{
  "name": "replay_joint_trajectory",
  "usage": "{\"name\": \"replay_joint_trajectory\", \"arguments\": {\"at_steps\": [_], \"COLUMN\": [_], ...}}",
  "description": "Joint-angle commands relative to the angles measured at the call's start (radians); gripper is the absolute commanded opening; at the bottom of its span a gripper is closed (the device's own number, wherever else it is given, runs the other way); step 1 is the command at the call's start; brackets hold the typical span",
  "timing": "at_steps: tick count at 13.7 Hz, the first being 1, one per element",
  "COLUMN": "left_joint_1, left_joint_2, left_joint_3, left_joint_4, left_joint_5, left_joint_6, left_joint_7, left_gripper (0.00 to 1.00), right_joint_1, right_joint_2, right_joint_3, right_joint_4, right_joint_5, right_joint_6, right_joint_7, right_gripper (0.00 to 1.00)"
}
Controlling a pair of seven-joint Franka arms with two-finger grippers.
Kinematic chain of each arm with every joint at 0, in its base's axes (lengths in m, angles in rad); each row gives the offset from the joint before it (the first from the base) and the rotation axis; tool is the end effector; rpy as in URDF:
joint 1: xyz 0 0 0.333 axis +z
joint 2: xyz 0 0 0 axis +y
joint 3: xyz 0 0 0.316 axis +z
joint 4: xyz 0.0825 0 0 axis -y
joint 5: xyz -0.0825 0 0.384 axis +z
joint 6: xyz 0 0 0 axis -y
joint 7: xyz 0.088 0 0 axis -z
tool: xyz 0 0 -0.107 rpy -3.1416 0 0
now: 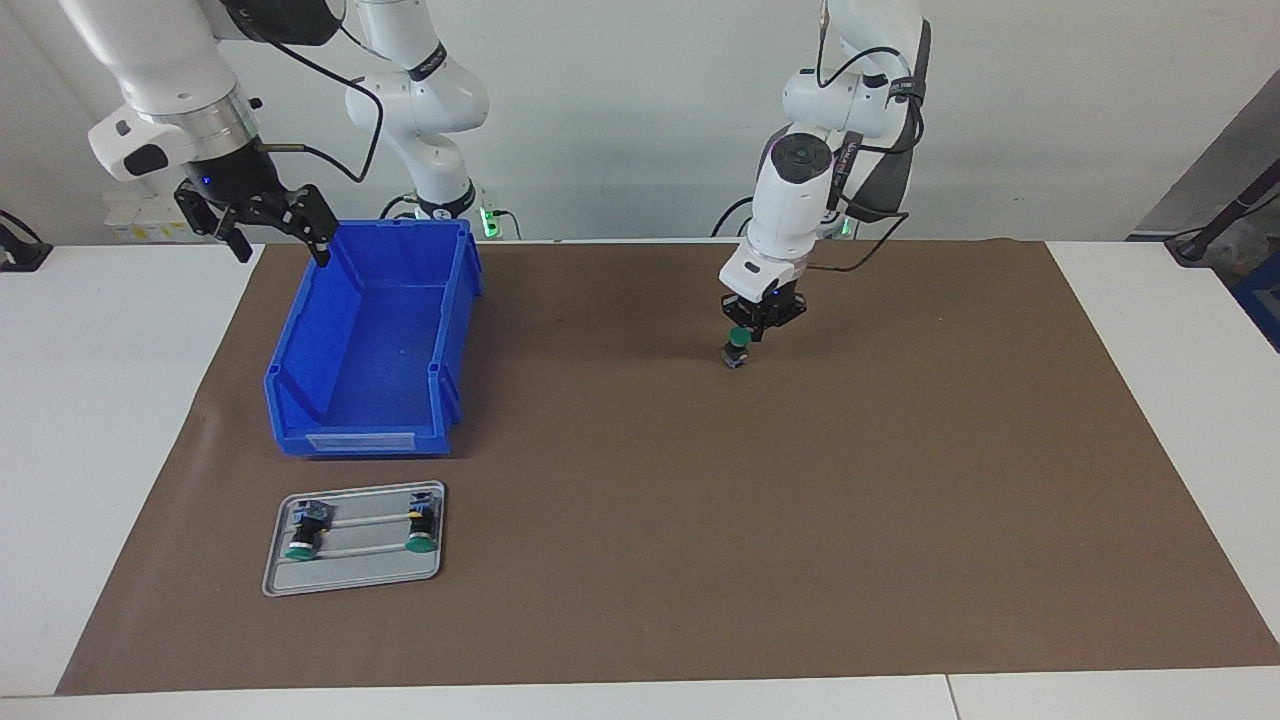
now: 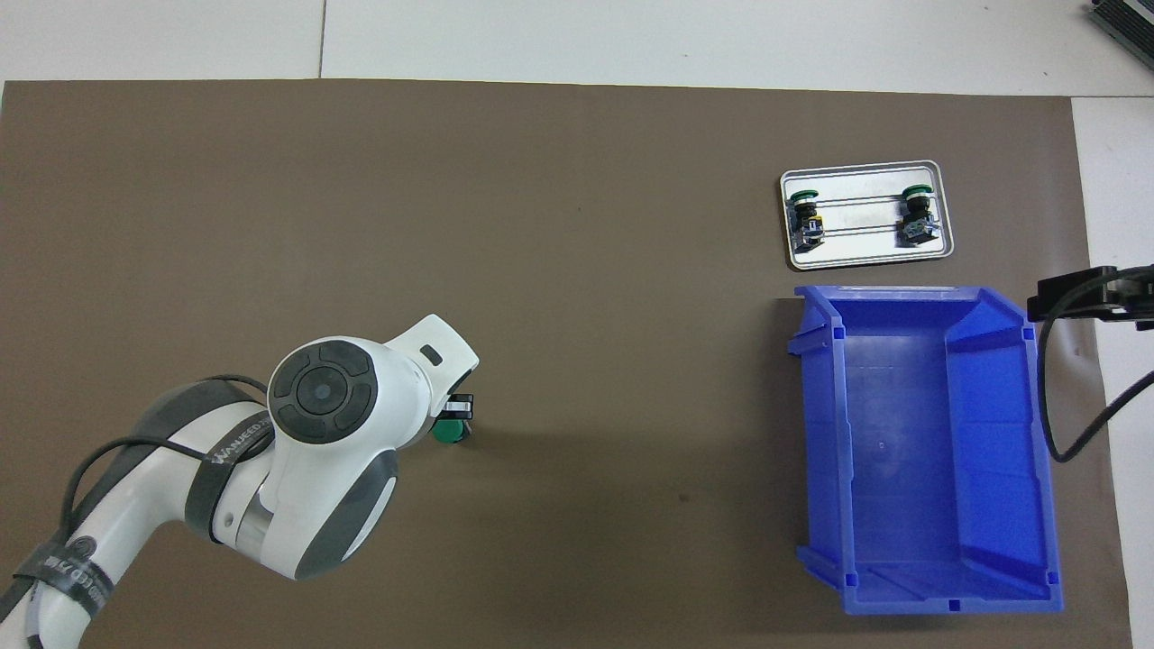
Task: Place and press button with both arms
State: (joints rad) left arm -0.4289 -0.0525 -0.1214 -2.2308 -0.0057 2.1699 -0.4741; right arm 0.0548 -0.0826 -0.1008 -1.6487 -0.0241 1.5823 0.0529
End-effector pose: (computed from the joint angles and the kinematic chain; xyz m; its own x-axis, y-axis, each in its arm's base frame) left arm 0.4390 -0.2699 0.3935 0.9973 -0.0727 -0.0070 -0.0727 -0.9973 -0.0055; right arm 0.5288 -0.0292 0.6332 0.9950 -0.0982 0.0166 -0.0985 -0.9950 0.0149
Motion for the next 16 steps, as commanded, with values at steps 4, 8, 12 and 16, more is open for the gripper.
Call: {"name": "replay_joint_trajectory", "arguments": {"at_steps": [4, 8, 12, 16], "left_joint_1": [-0.037, -0.045, -0.047, -0.047], "left_joint_2": [-0.053, -0.066, -0.069, -0.070], "left_joint_3": [0.017, 0.017, 0.017, 0.017], "left_joint_4": [-0.069, -0.112, -0.119, -0.174], "left_joint_5": [-0.031, -0.033, -0.036, -0.039], "left_joint_6": [0.047, 0.093, 0.096, 0.182], "left_joint_7": [-0.023, -0.023, -0.023, -0.023], "left_gripper": [0.00, 0.00, 0.00, 0.00], "right_joint_1": [-0.015, -0.015, -0.015, -0.015], "right_joint_2": [-0.017, -0.017, -0.017, -0.017], "right_joint_3": [0.013, 0.013, 0.013, 0.013], "right_joint_4": [-0.019, -0.019, -0.019, -0.019], "right_joint_5": [0.015, 0.015, 0.015, 0.015], "right_joint_6": [0.007, 0.007, 0.007, 0.007], "right_joint_7": [-0.005, -0.005, -0.005, -0.005], "right_gripper": [1.00, 1.00, 1.00, 1.00]}}
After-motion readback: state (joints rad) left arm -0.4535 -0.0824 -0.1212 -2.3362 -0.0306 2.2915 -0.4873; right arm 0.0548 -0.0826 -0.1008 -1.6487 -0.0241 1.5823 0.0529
